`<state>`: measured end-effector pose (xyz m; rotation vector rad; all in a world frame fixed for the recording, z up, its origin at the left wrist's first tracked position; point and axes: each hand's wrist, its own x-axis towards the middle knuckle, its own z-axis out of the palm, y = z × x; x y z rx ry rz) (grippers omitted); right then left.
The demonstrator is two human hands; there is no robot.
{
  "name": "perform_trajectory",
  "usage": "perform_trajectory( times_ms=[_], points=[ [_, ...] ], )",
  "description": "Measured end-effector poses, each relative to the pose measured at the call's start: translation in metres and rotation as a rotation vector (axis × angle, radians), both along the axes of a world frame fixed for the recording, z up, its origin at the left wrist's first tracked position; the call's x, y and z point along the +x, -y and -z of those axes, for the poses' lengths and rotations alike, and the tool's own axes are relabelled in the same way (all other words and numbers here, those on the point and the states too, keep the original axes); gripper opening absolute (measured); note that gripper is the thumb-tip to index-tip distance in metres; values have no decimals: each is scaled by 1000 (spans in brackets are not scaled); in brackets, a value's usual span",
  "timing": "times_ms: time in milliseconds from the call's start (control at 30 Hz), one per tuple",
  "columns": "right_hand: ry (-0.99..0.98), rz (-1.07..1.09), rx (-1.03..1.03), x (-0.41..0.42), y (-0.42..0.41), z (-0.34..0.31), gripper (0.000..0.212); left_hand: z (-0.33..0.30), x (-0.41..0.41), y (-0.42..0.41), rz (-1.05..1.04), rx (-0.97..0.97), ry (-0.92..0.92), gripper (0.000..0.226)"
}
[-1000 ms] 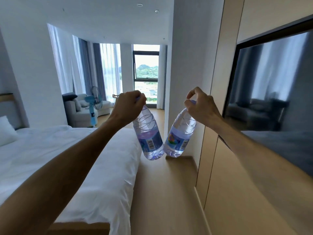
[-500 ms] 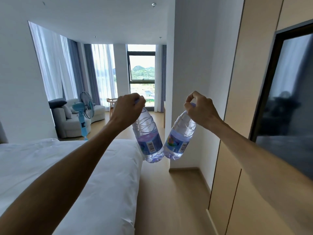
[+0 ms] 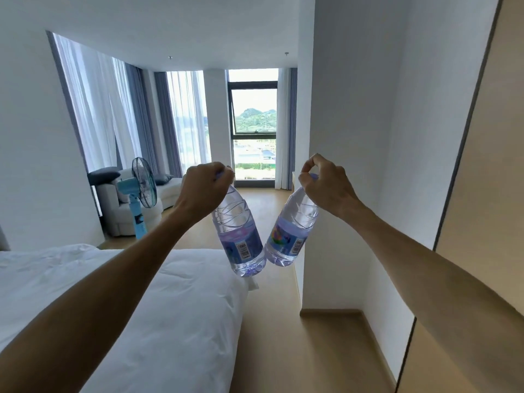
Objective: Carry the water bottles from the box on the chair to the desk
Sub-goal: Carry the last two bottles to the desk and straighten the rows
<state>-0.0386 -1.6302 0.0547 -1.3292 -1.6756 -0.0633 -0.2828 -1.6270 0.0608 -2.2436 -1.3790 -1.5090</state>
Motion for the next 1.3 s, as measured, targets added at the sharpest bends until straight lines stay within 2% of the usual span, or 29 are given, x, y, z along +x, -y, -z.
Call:
perform_trajectory(
  times_ms=[400,833,1300],
  points=[
    [-3,-36,-43,25,-248,12,4,10,23,-235,-54,9,19,29],
    [4,-9,-77,14,-551,17,6,16,18,-551,0,-8,16,34],
    [-15,-31,-64,46,-855,43,10,34,47,-836,-48,-37,-10,34]
  ],
)
